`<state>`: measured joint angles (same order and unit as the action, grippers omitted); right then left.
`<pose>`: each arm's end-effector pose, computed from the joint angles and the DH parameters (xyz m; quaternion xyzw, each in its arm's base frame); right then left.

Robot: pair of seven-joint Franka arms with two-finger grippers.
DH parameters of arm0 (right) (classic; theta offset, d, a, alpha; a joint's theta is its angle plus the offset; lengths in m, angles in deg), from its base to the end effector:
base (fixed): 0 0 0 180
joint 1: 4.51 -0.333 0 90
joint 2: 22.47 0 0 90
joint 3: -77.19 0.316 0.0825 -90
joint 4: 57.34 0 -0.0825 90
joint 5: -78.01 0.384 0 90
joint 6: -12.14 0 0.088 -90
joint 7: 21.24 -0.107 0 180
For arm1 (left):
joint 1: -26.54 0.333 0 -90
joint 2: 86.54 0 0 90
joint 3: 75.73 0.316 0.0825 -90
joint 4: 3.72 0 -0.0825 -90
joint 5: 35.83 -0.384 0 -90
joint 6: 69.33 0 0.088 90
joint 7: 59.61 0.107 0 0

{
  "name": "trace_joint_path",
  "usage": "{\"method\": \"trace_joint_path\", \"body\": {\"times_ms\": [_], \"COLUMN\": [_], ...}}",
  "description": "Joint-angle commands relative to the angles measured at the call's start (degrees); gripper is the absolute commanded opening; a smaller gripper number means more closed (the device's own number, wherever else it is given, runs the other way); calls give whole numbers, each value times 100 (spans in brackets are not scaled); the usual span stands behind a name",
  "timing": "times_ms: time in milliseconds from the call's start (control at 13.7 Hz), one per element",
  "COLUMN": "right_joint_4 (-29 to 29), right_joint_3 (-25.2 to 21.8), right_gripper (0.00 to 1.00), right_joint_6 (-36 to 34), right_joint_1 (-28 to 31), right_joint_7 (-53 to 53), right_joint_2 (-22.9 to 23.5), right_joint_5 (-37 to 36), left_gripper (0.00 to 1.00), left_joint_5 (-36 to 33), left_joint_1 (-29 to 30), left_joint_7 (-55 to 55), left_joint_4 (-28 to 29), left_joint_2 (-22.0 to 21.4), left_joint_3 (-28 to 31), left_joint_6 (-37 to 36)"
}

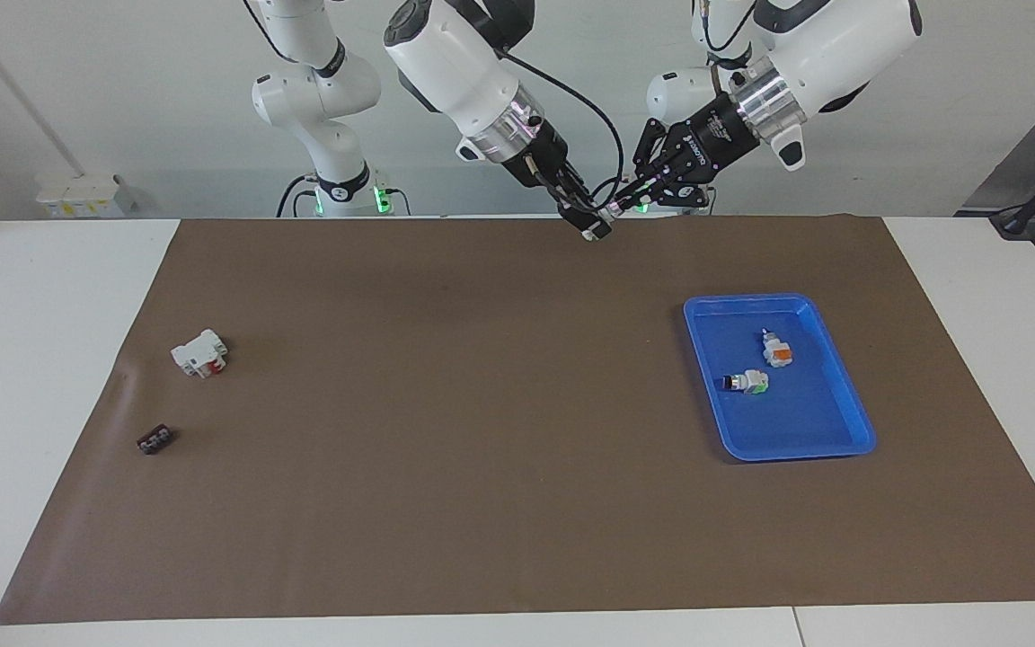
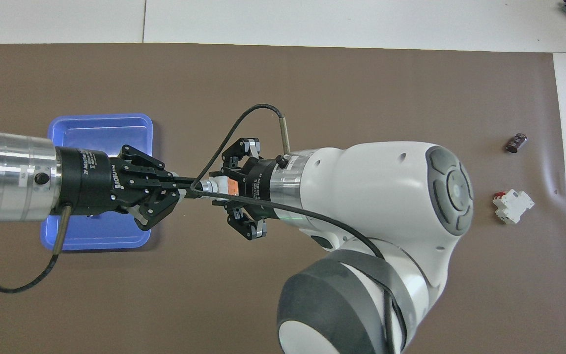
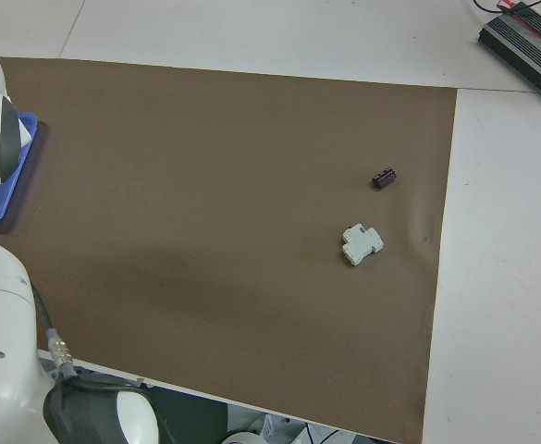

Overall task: Turn and place switch with both arms
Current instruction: 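Pull the switch away with the left gripper while the right gripper opens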

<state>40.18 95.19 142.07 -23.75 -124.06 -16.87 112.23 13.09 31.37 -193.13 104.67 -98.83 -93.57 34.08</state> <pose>0.4998 0.3873 0.5845 -0.7046 0.6142 0.1849 0.3034 0.4805 -0.1919 0.6243 0.3933 0.8363 -0.3452 0.1634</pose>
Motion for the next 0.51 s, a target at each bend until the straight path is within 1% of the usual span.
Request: {"method": "trace_joint_path", "body": {"times_ms": [0,291,437], "right_joint_4": [48,48,48], "right_joint_3": [-15,-15,-15], "right_gripper": [0,0,0], "right_joint_6": [-56,-56,-56], "right_joint_1": [96,96,96], "right_joint_7": [87,87,87], "right_joint_2": [-103,-103,-103], "right_joint_5": [-82,-82,-82], "left_gripper": [0,0,0], "left_joint_5": [-259,-550,-647], "left_joint_1": [316,325,395], "left_joint_7": [-698,-1806,-2534], "left_joint_4": [288,428,560], "left_joint_2": [-221,-274,-335], "left_joint_3": [70,70,70], "left_joint_6": [90,187,231]}}
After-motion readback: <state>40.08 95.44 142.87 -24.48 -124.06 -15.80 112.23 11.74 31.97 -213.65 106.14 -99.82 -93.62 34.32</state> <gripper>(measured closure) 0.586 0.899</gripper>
